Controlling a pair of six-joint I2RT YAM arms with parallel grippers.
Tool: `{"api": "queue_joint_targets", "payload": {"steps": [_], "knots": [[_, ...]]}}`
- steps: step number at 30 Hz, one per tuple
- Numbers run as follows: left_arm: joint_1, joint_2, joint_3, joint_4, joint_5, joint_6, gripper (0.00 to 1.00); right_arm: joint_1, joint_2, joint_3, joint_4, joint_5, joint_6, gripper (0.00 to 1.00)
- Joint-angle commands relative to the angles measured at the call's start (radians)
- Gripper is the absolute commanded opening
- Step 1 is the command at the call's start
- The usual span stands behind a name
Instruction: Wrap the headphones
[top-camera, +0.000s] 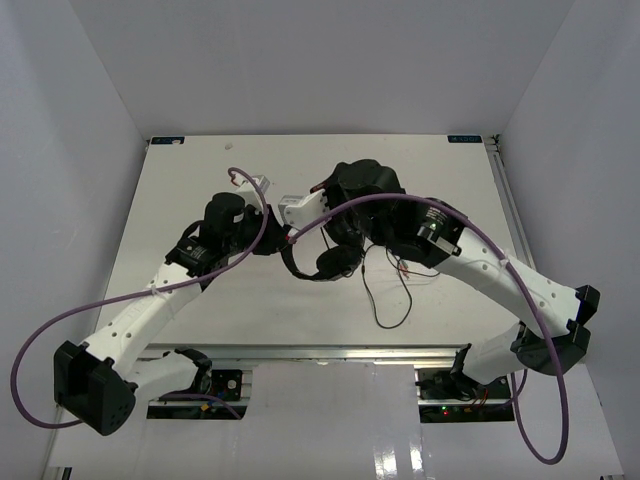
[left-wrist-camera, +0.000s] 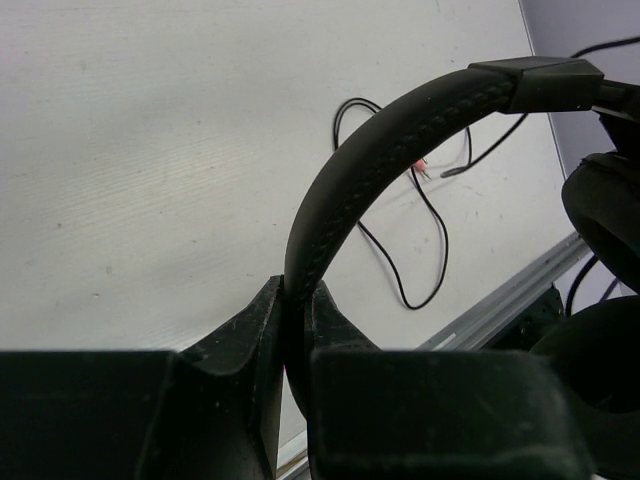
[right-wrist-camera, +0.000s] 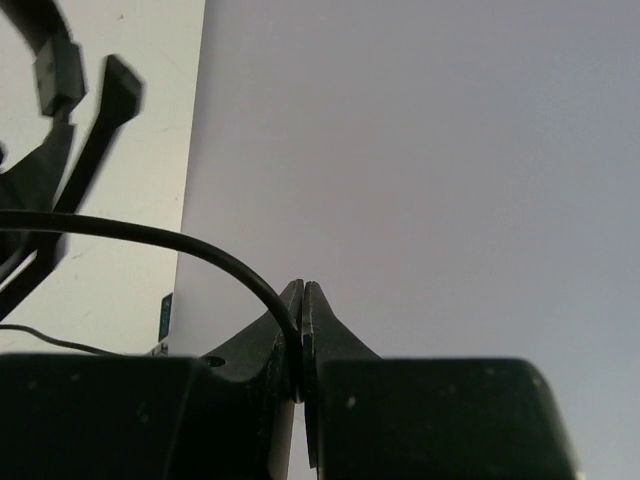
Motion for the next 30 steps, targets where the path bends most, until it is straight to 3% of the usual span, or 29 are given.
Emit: {"api": "queue_joint_targets", "payload": {"steps": [1,20,30], "knots": [[-0.024,-0.014,-0.011,0.07,0.108,0.034,0.0,-0.031,0.019,0.109,-0.001,-0.118,0.105,0.08],[-0.065,0.025,0.011,0.095,0.145,0.057,0.0,-0.19,0.142,0.146,-0.008,-0.343,0.307,0.09],[-0.076,0.012,0.018,0.098,0.148,0.055,0.0,-0.208,0.184,0.169,-0.02,-0.39,0.341,0.09]]}}
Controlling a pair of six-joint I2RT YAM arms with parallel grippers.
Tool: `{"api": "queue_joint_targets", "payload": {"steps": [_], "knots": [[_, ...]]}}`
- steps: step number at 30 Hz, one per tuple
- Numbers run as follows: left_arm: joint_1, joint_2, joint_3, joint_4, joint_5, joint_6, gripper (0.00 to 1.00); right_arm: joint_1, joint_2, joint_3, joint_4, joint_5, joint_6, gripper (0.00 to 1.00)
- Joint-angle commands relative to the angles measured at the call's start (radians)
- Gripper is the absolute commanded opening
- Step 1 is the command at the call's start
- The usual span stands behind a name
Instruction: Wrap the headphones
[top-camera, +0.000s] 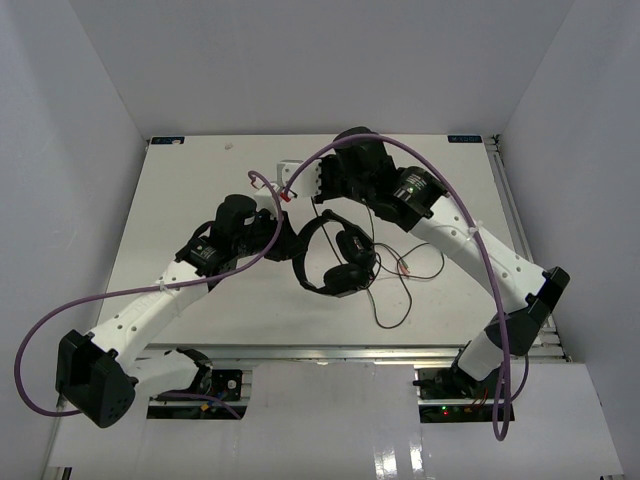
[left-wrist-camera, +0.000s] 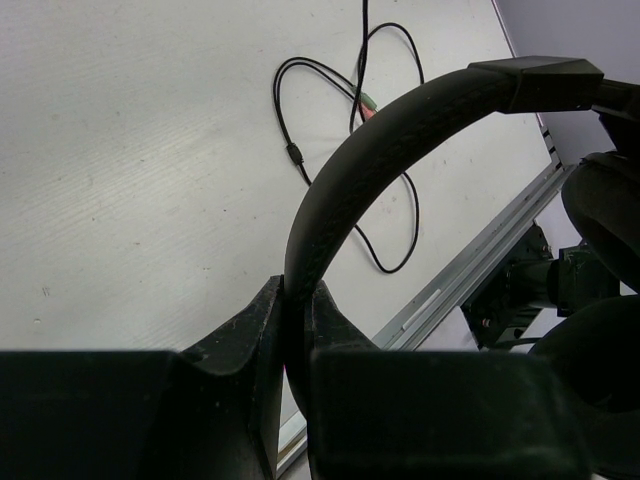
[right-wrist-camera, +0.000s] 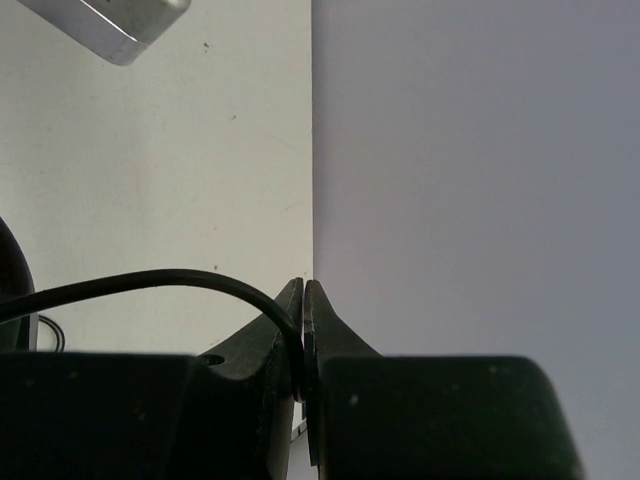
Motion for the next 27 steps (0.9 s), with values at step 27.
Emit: {"api": "queue_joint_targets", "payload": {"steps": [27], "knots": [[-0.009,-0.158,0.07,0.028,0.022,-0.05,0.0,-0.2,-0.007,0.018,-0.115,-0.314,0.137,0.1]]}}
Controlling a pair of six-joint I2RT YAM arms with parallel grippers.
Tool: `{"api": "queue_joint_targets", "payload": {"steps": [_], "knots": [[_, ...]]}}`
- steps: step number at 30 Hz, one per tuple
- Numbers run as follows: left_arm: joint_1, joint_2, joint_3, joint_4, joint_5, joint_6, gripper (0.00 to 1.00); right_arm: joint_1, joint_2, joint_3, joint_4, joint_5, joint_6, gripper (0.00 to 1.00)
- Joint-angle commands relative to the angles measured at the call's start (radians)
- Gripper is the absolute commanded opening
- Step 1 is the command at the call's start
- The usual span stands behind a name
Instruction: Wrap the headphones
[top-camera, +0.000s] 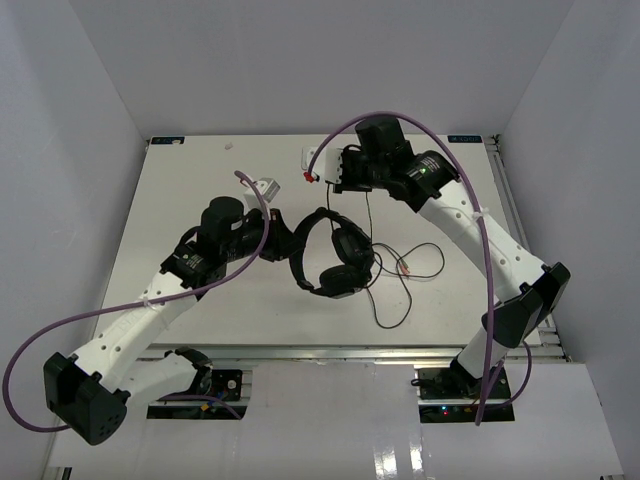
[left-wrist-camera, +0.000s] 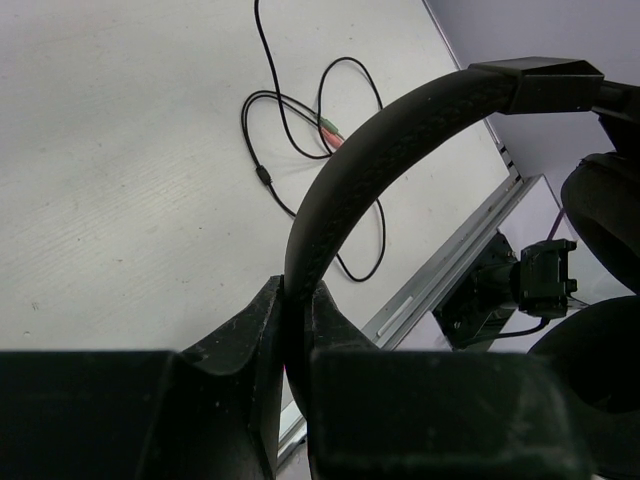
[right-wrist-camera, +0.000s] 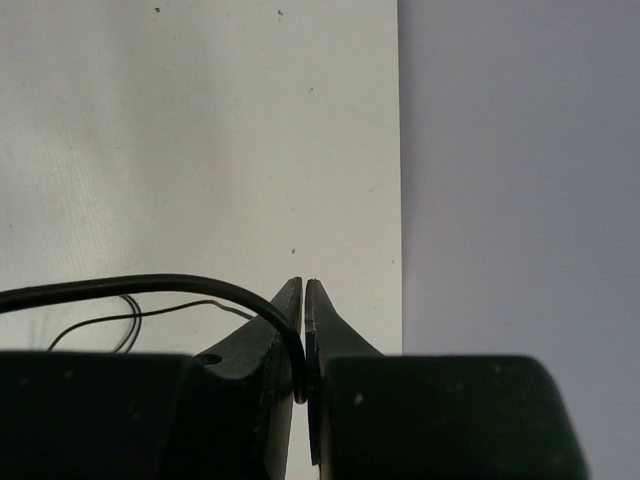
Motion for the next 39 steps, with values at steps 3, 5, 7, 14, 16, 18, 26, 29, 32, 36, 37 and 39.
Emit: {"api": "queue_joint_targets", "payload": {"steps": [3,5,7,14,16,18,26,29,32,36,37,39], "knots": [[-0.007,-0.07,0.087,0.028,-0.026,-0.055,0.0,-0.082,-0.051,0.024,-0.038,-0.165,0.074,0.1],[-0.007,-0.077,0.098,0.028,-0.036,-0.069,0.0,-0.094,-0.076,0.014,-0.055,-0.226,0.093,0.11],[-0.007,-0.079,0.113,0.03,-0.039,-0.084,0.0,-0.098,-0.103,-0.025,-0.072,-0.272,0.1,0.11],[-0.007,-0.062,0.181,0.063,0.005,-0.142,0.0,-0.155,-0.145,-0.061,-0.076,-0.423,0.176,0.12],[-0.007,-0.058,0.192,0.075,0.019,-0.157,0.0,-0.189,-0.142,-0.044,-0.076,-0.482,0.209,0.13],[-0.007,-0.054,0.201,0.093,0.03,-0.175,0.0,-0.223,-0.138,-0.027,-0.072,-0.582,0.251,0.14],[-0.007,-0.013,0.242,0.148,0.065,-0.246,0.0,-0.338,-0.144,-0.088,0.03,-0.874,0.433,0.32],[-0.007,0.004,0.257,0.165,0.082,-0.273,0.0,-0.348,-0.157,-0.158,0.122,-0.946,0.51,0.46],[-0.007,0.016,0.267,0.183,0.088,-0.295,0.0,-0.348,-0.176,-0.238,0.221,-1.002,0.577,0.62],[-0.007,0.026,0.281,0.205,0.089,-0.327,0.0,-0.348,-0.198,-0.36,0.375,-1.069,0.669,0.72],[-0.007,0.026,0.282,0.213,0.088,-0.334,0.0,-0.348,-0.207,-0.398,0.407,-1.089,0.687,0.73],[-0.007,0.025,0.279,0.23,0.082,-0.345,0.0,-0.348,-0.226,-0.47,0.483,-1.121,0.725,0.74]]}}
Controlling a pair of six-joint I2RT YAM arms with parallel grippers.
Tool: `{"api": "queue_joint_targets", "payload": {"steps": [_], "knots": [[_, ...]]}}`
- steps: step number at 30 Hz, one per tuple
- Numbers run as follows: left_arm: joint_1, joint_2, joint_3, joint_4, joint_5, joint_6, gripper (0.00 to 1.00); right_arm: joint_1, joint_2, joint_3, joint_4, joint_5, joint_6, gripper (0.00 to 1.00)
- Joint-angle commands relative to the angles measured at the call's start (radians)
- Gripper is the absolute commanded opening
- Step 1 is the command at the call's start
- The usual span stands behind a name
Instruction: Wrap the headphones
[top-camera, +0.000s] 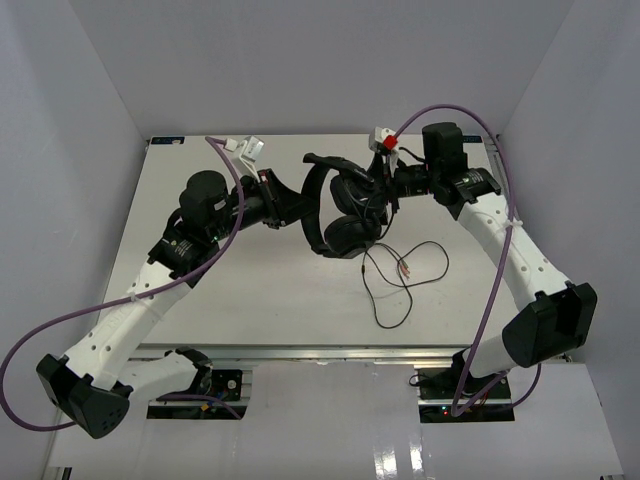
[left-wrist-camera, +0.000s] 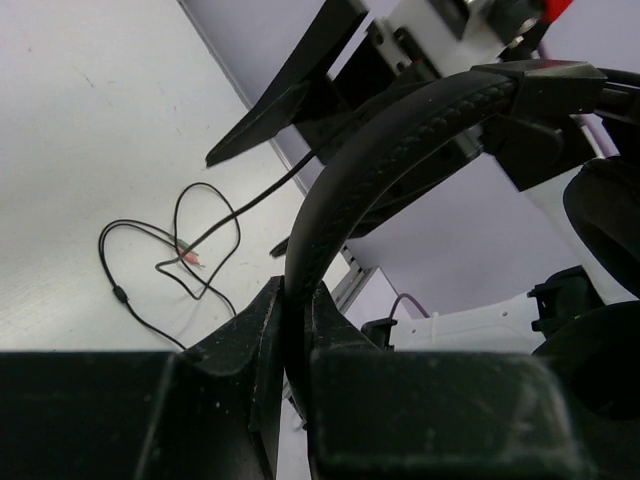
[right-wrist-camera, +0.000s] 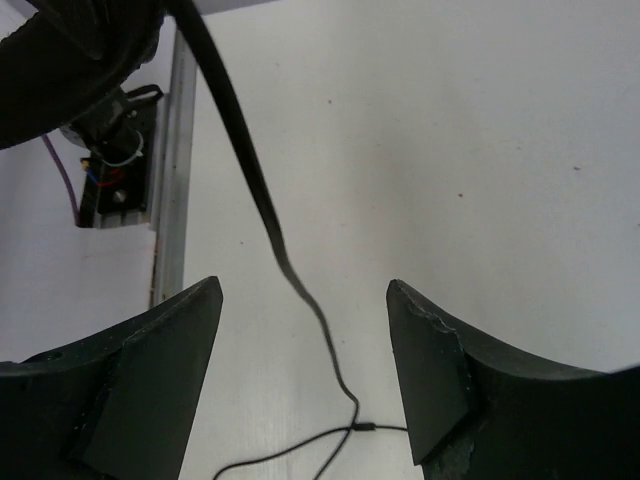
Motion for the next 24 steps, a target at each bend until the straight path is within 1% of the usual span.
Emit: {"api": "queue_joint_targets", "payload": {"steps": [1,2,3,5,8,14,20,22,24], "knots": [[-0.003,-0.013,0.054,0.095,0.017,-0.07,0.0,0.0,-0.066,-0.132,0.27,-0.143,0.146,0.74],[-0.003,-0.013,0.054,0.1,0.016,-0.078,0.0,0.0,-0.072,-0.162,0.324,-0.151,0.16,0.75],[-0.003,-0.011,0.053,0.104,0.016,-0.078,0.0,0.0,-0.076,-0.187,0.328,-0.153,0.182,0.75],[-0.003,-0.011,0.05,0.115,0.011,-0.094,0.0,0.001,-0.088,-0.24,0.432,-0.164,0.243,0.75],[-0.003,-0.021,0.043,0.139,-0.01,-0.112,0.0,0.0,-0.102,-0.304,0.524,-0.163,0.287,0.75],[-0.003,-0.027,0.045,0.172,-0.054,-0.141,0.0,0.009,-0.115,-0.393,0.627,-0.102,0.311,0.73],[-0.003,-0.009,0.087,0.181,-0.093,-0.158,0.0,0.04,-0.109,-0.489,0.749,-0.053,0.334,0.7],[-0.003,-0.008,0.107,0.175,-0.107,-0.158,0.0,0.049,-0.106,-0.517,0.762,-0.05,0.334,0.68],[-0.003,-0.012,0.119,0.162,-0.155,-0.161,0.0,0.055,-0.108,-0.538,0.77,-0.052,0.307,0.65]]}}
